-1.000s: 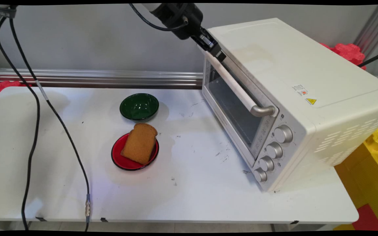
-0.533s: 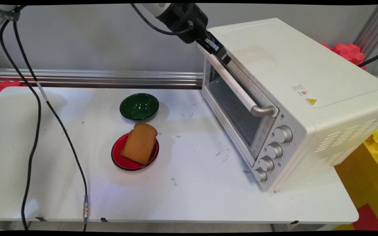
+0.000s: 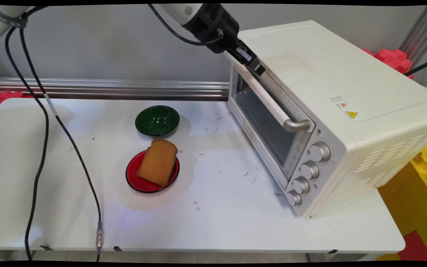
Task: Open the oven
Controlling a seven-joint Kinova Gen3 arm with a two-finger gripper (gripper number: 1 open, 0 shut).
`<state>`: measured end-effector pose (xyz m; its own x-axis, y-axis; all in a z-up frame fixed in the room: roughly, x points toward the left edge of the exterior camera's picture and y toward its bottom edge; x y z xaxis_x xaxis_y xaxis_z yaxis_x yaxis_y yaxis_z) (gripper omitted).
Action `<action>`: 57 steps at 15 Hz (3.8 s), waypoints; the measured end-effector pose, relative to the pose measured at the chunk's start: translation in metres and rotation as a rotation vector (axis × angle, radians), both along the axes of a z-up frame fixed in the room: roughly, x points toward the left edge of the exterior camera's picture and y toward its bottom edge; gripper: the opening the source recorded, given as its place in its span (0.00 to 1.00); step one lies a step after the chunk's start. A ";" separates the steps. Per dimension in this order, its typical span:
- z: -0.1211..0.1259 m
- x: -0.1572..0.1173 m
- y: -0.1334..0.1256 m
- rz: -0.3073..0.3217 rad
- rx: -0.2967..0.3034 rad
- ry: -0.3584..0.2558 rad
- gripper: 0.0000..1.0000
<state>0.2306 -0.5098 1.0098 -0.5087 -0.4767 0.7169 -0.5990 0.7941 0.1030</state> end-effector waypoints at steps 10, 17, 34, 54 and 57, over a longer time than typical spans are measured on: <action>-0.015 0.004 -0.004 -0.005 -0.009 -0.014 0.00; -0.021 0.011 -0.003 -0.013 -0.009 -0.024 0.00; -0.043 0.051 0.032 -0.034 0.064 -0.075 0.00; -0.109 0.092 0.067 -0.001 0.090 -0.107 0.00; -0.118 0.098 0.073 -0.002 0.090 -0.111 0.00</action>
<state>0.3289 -0.4365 0.8921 -0.5840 -0.5349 0.6106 -0.6088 0.7862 0.1065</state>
